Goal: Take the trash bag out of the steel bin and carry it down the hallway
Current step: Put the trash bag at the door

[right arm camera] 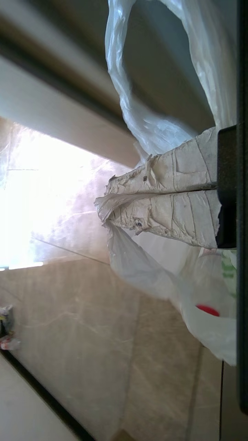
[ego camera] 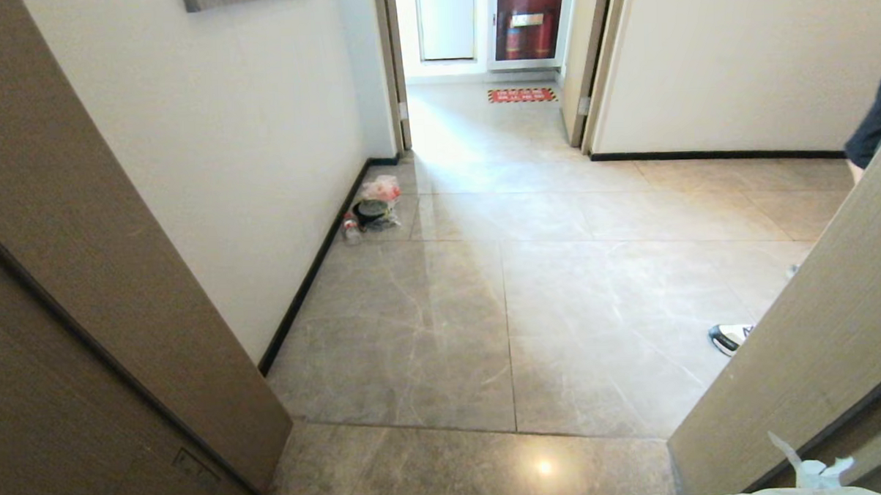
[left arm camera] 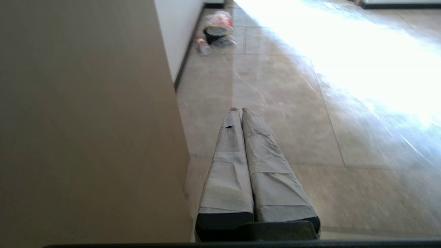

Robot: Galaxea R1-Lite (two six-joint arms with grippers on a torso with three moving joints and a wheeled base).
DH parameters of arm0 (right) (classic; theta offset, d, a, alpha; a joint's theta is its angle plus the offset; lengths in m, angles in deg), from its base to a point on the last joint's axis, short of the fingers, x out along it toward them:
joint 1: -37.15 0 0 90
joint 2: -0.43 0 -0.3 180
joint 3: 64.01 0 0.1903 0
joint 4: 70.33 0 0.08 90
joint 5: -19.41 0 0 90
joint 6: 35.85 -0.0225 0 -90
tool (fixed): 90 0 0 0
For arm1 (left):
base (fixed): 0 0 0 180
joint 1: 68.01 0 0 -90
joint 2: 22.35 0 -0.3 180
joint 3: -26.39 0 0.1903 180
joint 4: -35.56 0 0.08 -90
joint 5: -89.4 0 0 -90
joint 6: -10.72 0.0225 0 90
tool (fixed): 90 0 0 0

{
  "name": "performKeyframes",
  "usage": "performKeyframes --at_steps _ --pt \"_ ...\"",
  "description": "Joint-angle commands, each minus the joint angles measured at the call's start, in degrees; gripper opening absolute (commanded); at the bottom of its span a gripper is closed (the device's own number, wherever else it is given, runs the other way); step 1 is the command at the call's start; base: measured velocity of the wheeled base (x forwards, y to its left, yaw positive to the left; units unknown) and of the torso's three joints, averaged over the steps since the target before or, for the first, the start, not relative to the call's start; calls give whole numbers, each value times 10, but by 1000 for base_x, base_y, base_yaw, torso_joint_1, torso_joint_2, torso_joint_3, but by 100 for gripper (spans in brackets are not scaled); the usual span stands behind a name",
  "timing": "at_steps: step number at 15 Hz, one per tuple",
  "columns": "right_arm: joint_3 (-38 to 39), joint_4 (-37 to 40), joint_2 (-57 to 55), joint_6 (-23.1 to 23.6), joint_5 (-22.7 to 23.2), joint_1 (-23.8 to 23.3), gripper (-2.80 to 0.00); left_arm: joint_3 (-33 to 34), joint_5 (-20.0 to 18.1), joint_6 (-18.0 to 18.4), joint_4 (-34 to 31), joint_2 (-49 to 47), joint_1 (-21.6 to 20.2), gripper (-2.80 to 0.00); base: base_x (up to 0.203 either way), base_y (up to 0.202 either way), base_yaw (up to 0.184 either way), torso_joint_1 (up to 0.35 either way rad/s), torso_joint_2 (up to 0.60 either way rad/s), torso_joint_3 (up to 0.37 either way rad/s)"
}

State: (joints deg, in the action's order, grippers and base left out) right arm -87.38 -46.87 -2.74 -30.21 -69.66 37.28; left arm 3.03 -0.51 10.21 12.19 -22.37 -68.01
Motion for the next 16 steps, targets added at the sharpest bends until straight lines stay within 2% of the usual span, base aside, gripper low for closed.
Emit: performKeyframes --at_steps 1,16 --pt "0 0 -1 1 0 0 -280 1 0 0 0 1 0 -280 193 0 1 2 6 2" --pt "0 0 -1 1 0 0 -280 0 0 1 0 1 0 -280 190 0 1 0 2 2"
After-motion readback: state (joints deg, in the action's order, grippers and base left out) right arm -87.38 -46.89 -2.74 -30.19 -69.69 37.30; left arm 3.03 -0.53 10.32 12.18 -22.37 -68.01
